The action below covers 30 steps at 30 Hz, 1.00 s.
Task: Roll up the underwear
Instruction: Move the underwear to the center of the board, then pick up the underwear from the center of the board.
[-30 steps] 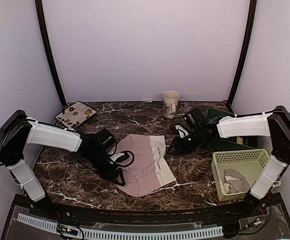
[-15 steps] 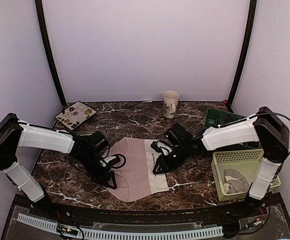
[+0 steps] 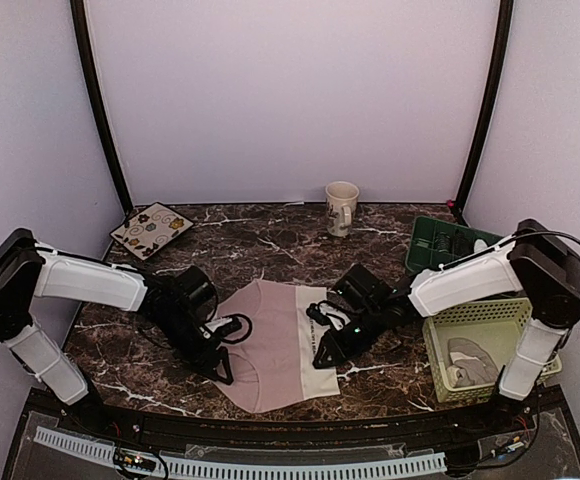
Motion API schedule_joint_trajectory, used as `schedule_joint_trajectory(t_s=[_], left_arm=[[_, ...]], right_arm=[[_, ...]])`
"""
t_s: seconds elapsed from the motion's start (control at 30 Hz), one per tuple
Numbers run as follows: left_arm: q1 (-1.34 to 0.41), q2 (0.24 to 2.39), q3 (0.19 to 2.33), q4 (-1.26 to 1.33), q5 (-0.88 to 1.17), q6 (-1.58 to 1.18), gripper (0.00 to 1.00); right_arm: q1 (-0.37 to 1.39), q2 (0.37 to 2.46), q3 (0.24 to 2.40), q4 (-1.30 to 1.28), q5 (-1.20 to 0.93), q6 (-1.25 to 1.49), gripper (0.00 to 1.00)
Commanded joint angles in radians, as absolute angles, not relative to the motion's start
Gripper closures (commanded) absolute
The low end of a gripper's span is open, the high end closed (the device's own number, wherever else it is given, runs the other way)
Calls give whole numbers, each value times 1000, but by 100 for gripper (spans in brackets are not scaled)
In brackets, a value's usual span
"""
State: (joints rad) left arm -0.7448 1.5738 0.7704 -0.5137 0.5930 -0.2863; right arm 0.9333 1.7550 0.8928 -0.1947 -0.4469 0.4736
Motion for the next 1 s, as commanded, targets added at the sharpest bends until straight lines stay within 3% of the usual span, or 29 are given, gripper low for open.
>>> schedule_joint_trajectory(t_s=[0.0, 0.17, 0.27, 0.43, 0.7, 0.97], left_arm=[[-772, 1547, 760, -555, 635, -277, 47], [-740, 1468, 909, -602, 670, -172, 32], [-614, 1474, 991, -583, 689, -110, 27], [-461, 1606, 1167, -575, 692, -24, 27], [-357, 1827, 1368, -440, 831, 47, 28], [-341, 2047, 1582, -566, 845, 198, 30]], right_arm=[[972, 1705, 874, -266, -479, 486, 72], [913, 1602, 929, -272, -459, 462, 61], [802, 1564, 976, -269, -450, 415, 55], [644, 1719, 1161, -352, -397, 294, 53], [580, 1967, 1436, -475, -372, 38, 56], [576, 2144, 1595, -546, -447, -103, 56]])
